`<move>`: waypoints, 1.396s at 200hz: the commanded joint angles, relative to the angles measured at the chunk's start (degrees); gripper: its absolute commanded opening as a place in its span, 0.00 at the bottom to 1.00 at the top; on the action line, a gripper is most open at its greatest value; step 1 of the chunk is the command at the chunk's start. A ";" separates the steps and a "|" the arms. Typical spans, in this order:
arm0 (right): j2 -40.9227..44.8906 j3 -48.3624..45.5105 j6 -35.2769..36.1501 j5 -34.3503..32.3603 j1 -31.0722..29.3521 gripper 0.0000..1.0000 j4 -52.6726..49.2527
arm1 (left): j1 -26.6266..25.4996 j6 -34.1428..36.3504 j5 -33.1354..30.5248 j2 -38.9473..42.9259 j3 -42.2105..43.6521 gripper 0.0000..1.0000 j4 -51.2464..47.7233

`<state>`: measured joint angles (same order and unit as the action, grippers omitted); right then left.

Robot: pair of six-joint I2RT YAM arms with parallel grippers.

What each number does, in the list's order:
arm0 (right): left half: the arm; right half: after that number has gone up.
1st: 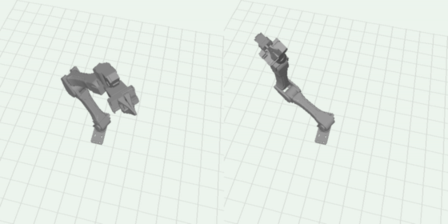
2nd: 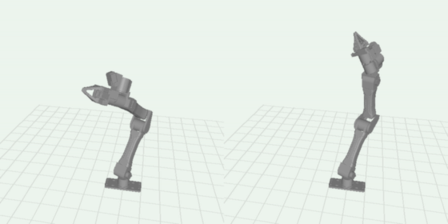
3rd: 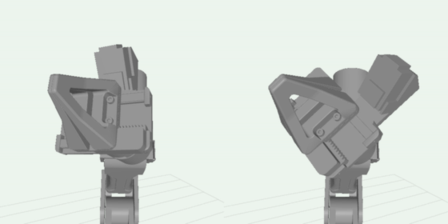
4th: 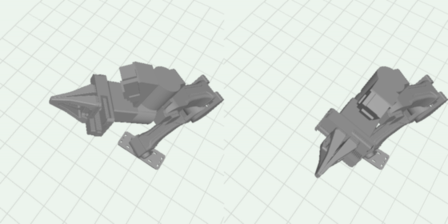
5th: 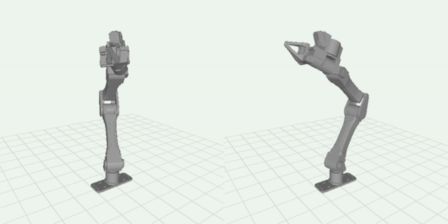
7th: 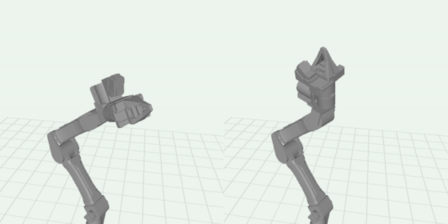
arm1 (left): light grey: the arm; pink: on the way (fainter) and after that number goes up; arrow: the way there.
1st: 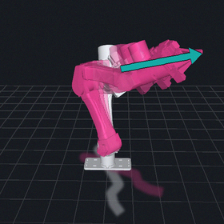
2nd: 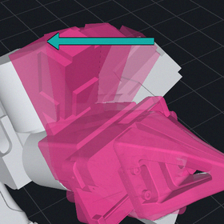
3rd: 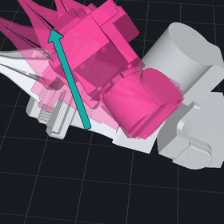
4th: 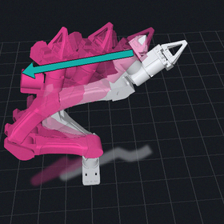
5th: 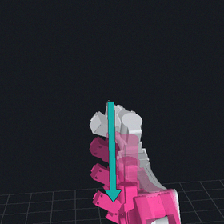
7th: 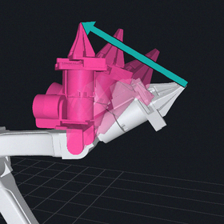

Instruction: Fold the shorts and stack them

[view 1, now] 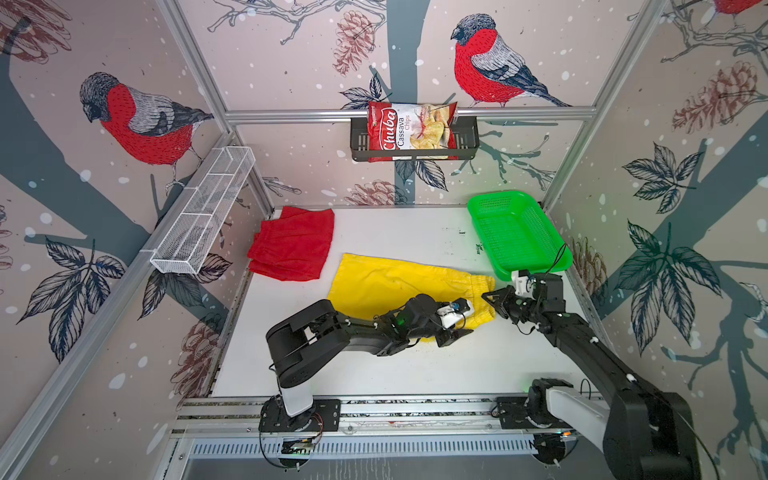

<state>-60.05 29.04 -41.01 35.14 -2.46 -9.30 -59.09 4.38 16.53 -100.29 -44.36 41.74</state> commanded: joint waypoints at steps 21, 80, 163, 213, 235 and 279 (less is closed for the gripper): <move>-0.51 12.45 13.37 -8.74 0.00 0.13 -17.01 | 6.44 -15.93 -3.61 7.66 3.89 0.56 -3.15; -6.22 33.43 23.53 -18.17 -0.42 0.12 -29.72 | 16.09 -31.24 -17.91 15.80 4.56 0.55 -25.65; -17.76 49.98 21.13 -30.24 -15.00 0.12 -31.04 | 27.72 -40.79 -7.97 11.33 7.60 0.53 -28.31; -23.85 54.13 16.59 -40.87 -27.09 0.12 -29.17 | 27.82 -43.13 -3.42 5.78 9.73 0.37 -19.98; -26.45 54.93 15.38 -43.16 -31.04 0.12 -28.00 | 27.81 -44.31 -1.99 3.40 10.17 0.35 -17.44; -31.43 55.76 13.13 -42.51 -37.13 0.12 -24.79 | 27.82 -45.47 -1.83 1.54 11.09 0.31 -15.01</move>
<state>-89.60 84.20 -25.65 -6.70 -37.15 -38.46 -31.29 -40.12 13.98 -97.89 -34.02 28.95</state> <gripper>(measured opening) 0.124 0.311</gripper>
